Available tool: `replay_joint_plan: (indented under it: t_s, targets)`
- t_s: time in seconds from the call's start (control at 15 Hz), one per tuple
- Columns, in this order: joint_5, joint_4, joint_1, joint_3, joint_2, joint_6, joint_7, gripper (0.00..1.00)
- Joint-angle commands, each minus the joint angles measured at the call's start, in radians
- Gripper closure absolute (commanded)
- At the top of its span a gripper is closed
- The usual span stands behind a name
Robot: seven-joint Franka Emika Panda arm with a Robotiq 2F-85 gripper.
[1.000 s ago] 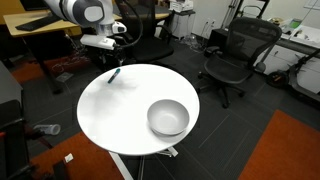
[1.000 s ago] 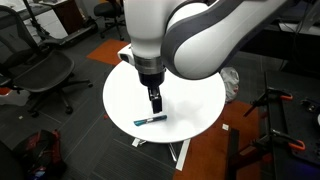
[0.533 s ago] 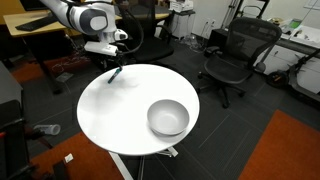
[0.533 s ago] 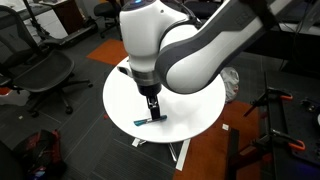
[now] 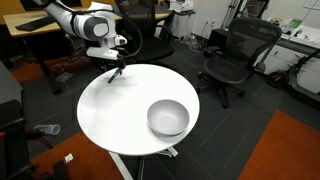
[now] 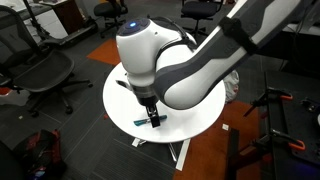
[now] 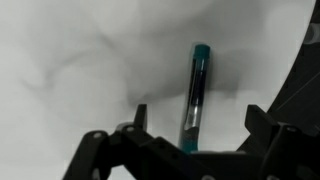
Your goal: Put the blue marker inside the grey bowl
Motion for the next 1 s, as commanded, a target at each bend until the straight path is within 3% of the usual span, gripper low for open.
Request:
replay_joint_plan:
  t_s: [0.0,0.4,0.47,0.53,0.67,0.93]
  targets:
    - [-0.03,0.044,0.019,-0.015,0.036,0.011,0.033,0.0]
    - [-0.027,0.082,0.023,-0.016,0.075,0.006,0.033,0.0]
    - [-0.027,0.086,0.022,-0.016,0.08,0.005,0.032,0.05]
    - [-0.026,0.09,0.022,-0.016,0.084,0.006,0.031,0.26]
    - [-0.025,0.098,0.021,-0.016,0.091,0.006,0.032,0.31]
    - [-0.024,0.103,0.019,-0.017,0.097,0.007,0.032,0.62]
